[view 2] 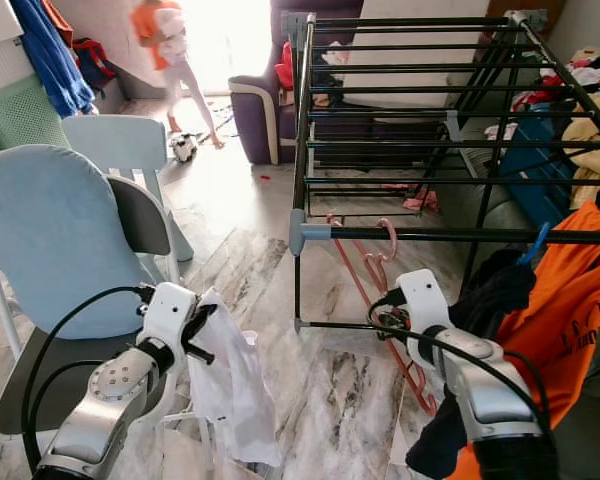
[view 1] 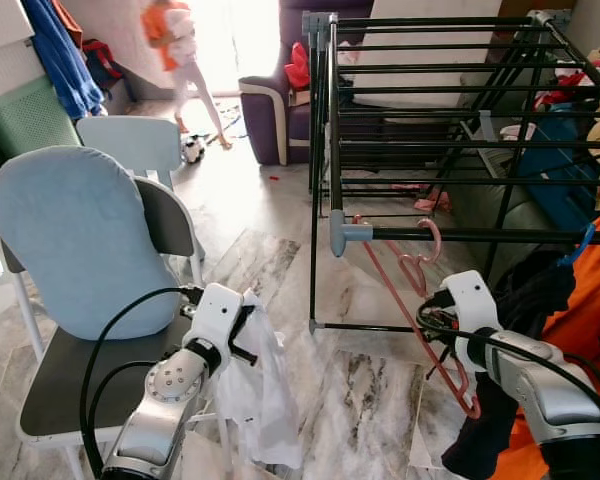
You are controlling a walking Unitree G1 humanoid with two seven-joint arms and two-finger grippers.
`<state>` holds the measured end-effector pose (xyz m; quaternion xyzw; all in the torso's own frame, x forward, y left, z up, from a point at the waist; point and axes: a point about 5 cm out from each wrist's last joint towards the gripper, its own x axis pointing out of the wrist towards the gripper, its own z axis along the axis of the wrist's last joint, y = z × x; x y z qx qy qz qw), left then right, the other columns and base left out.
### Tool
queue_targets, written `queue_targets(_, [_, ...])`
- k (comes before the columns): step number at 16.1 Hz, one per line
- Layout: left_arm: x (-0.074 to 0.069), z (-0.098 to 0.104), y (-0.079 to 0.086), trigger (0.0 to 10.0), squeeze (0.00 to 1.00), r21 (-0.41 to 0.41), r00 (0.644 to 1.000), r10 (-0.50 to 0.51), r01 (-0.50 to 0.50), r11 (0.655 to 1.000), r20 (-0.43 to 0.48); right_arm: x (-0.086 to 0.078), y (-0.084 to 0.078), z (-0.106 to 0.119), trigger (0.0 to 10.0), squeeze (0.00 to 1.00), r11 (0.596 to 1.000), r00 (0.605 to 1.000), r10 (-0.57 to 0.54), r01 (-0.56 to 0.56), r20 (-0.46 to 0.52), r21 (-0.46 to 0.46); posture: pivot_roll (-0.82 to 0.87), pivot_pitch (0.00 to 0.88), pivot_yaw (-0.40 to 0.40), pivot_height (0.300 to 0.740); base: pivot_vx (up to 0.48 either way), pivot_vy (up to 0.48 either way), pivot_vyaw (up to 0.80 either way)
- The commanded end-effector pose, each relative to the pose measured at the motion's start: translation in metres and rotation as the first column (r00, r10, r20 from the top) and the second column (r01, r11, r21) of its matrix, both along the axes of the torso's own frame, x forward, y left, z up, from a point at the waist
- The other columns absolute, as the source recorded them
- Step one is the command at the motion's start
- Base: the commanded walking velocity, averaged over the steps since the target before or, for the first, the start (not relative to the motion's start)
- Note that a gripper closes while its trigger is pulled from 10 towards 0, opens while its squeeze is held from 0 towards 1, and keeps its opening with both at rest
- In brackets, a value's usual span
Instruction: Hang hanger
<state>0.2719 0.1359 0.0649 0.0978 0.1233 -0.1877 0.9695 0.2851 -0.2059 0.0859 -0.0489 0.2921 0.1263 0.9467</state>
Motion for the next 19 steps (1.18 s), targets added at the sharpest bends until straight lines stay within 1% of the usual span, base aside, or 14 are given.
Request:
queue_targets(1, [0.005, 0.008, 0.005, 10.0, 0.00, 0.001, 0.999, 0.033, -0.033, 0.999, 0.044, 0.008, 0.002, 0.014, 0.0, 0.00, 0.999, 0.995, -0.036, 0.034, 0.089, 0.023, -0.14, 0.000, 0.032, 0.740, 0.000, 0.000, 0.00])
queue_targets(3, [0.008, 0.010, 0.010, 10.0, 0.00, -0.006, 0.996, 0.065, -0.065, 0.998, 0.061, 0.007, 0.008, 0.017, 0.0, 0.00, 0.996, 0.983, -0.084, 0.077, 0.162, 0.047, -0.13, 0.000, 0.027, 0.740, 0.000, 0.000, 0.00])
queue_targets(4, [0.009, 0.011, 0.011, 10.0, 0.00, -0.006, 0.996, 0.069, -0.068, 0.998, 0.062, 0.004, 0.013, 0.017, 0.0, 0.00, 0.993, 0.975, -0.111, 0.100, 0.191, 0.063, -0.13, 0.000, 0.027, 0.740, 0.000, 0.000, 0.00])
queue_targets(5, [0.009, 0.011, 0.012, 10.0, 0.00, -0.006, 0.995, 0.072, -0.072, 0.997, 0.064, 0.000, 0.020, 0.016, 2.8, 0.00, 0.992, 0.973, -0.111, 0.096, 0.202, 0.081, -0.13, 0.000, 0.028, 0.740, 0.000, 0.000, 0.00])
queue_targets(6, [0.009, 0.011, 0.012, 10.0, 0.00, -0.006, 0.995, 0.072, -0.072, 0.997, 0.064, -0.002, 0.022, 0.016, 10.0, 0.00, 0.992, 0.973, -0.106, 0.091, 0.205, 0.084, -0.13, 0.000, 0.029, 0.740, 0.000, 0.000, 0.00])
queue_targets(7, [0.009, 0.010, 0.012, 10.0, 0.00, -0.005, 0.995, 0.073, -0.073, 0.997, 0.065, -0.006, 0.027, 0.014, 10.0, 0.00, 0.992, 0.974, -0.099, 0.081, 0.202, 0.096, -0.13, 0.000, 0.029, 0.740, 0.000, 0.000, 0.00])
queue_targets(9, [0.011, 0.016, 0.013, 10.0, 0.00, -0.052, 0.992, 0.100, -0.096, 0.994, 0.080, -0.017, 0.031, 0.002, 10.0, 0.00, 0.992, 0.982, -0.093, 0.077, 0.165, 0.100, -0.13, 0.000, 0.030, 0.740, 0.000, 0.000, 0.00])
queue_targets(10, [0.013, 0.018, 0.014, 10.0, 0.00, -0.049, 0.990, 0.106, -0.102, 0.994, 0.089, -0.019, 0.031, -0.001, 10.0, 0.00, 0.992, 0.983, -0.096, 0.081, 0.157, 0.100, -0.13, 0.000, 0.030, 0.740, 0.000, 0.000, 0.00])
queue_targets(14, [0.014, 0.019, 0.014, 10.0, 0.00, -0.039, 0.991, 0.097, -0.094, 0.995, 0.093, -0.013, 0.032, -0.001, 10.0, 0.00, 0.991, 0.980, -0.109, 0.094, 0.167, 0.100, -0.12, 0.000, 0.032, 0.740, -0.278, 0.000, 0.00])
queue_targets(16, [0.014, 0.020, 0.017, 10.0, 0.00, -0.033, 0.989, 0.111, -0.109, 0.994, 0.096, -0.010, 0.033, 0.000, 10.0, 0.00, 0.989, 0.978, -0.119, 0.101, 0.171, 0.110, -0.11, 0.000, 0.030, 0.740, -0.366, 0.000, 0.00])
queue_targets(19, [0.013, 0.020, 0.020, 10.0, 0.00, -0.029, 0.988, 0.118, -0.116, 0.993, 0.095, -0.010, 0.036, -0.001, 10.0, 0.00, 0.988, 0.979, -0.118, 0.099, 0.169, 0.116, -0.11, 0.000, 0.029, 0.740, -0.372, 0.000, 0.00])
